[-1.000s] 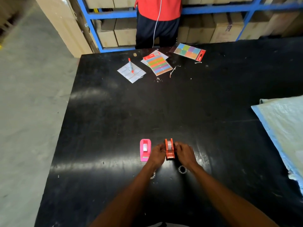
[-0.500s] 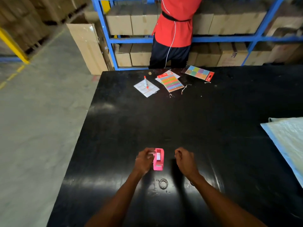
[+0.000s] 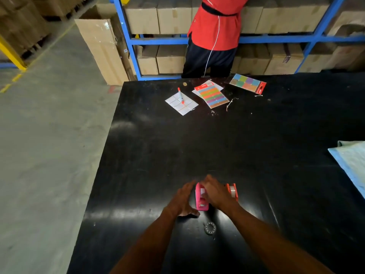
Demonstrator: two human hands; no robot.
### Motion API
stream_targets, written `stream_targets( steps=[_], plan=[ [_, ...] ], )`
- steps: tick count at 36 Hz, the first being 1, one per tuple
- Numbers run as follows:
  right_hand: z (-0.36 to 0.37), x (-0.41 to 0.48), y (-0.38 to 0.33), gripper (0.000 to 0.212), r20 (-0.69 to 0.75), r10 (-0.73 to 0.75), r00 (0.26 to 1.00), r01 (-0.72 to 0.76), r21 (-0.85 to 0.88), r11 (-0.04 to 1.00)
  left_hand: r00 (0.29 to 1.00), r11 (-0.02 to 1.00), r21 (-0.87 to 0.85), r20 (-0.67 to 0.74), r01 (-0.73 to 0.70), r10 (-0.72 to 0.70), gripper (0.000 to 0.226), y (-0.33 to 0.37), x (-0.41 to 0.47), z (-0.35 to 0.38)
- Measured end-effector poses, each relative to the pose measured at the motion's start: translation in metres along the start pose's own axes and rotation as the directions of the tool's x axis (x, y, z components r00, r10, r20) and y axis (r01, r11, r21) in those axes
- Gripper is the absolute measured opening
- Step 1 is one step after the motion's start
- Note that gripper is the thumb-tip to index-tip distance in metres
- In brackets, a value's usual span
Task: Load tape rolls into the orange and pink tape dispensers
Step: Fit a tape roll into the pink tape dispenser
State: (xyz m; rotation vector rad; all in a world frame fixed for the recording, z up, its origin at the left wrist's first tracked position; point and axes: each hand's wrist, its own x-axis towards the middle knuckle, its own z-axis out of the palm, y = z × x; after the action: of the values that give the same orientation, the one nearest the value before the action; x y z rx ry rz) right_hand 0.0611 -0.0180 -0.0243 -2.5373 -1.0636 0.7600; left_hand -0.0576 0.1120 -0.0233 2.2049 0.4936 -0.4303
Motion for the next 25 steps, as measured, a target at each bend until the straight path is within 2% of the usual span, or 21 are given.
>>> stream_targets(
  steps=[4, 9, 13, 17, 21, 25],
  plan=[
    [0.002, 0.007, 0.004, 0.031, 0.007, 0.021, 1.0, -0.021, 0.036, 0.999, 0.998, 0.998, -0.032, -0.044, -0.053, 0.052, 0.127, -0.009, 0.015, 0.01],
    [0.004, 0.01, 0.013, 0.021, 0.027, -0.062, 0.998, 0.06, 0.059, 0.996, 0.991, 0.994, -0.063, -0.108, -0.084, 0.077, 0.11, -0.008, 0.018, 0.017],
    [0.009, 0.015, 0.017, 0.044, 0.072, -0.13, 0.989, 0.131, -0.001, 0.991, 0.984, 0.994, -0.075, -0.166, -0.083, 0.069, 0.104, -0.008, 0.016, 0.019],
    [0.009, 0.022, 0.017, 0.033, 0.072, -0.183, 0.98, 0.191, -0.121, 0.974, 0.981, 0.995, -0.083, -0.192, -0.048, 0.031, 0.104, -0.005, 0.016, 0.02],
    [0.006, 0.026, 0.017, 0.035, 0.107, -0.221, 0.969, 0.236, -0.159, 0.959, 0.986, 0.997, -0.062, -0.162, -0.036, 0.025, 0.106, -0.002, 0.017, 0.018],
    [0.001, 0.027, 0.019, 0.033, 0.139, -0.207, 0.968, 0.221, -0.09, 0.971, 0.99, 0.998, -0.057, -0.137, 0.005, -0.013, 0.111, -0.003, 0.018, 0.017]
  ],
)
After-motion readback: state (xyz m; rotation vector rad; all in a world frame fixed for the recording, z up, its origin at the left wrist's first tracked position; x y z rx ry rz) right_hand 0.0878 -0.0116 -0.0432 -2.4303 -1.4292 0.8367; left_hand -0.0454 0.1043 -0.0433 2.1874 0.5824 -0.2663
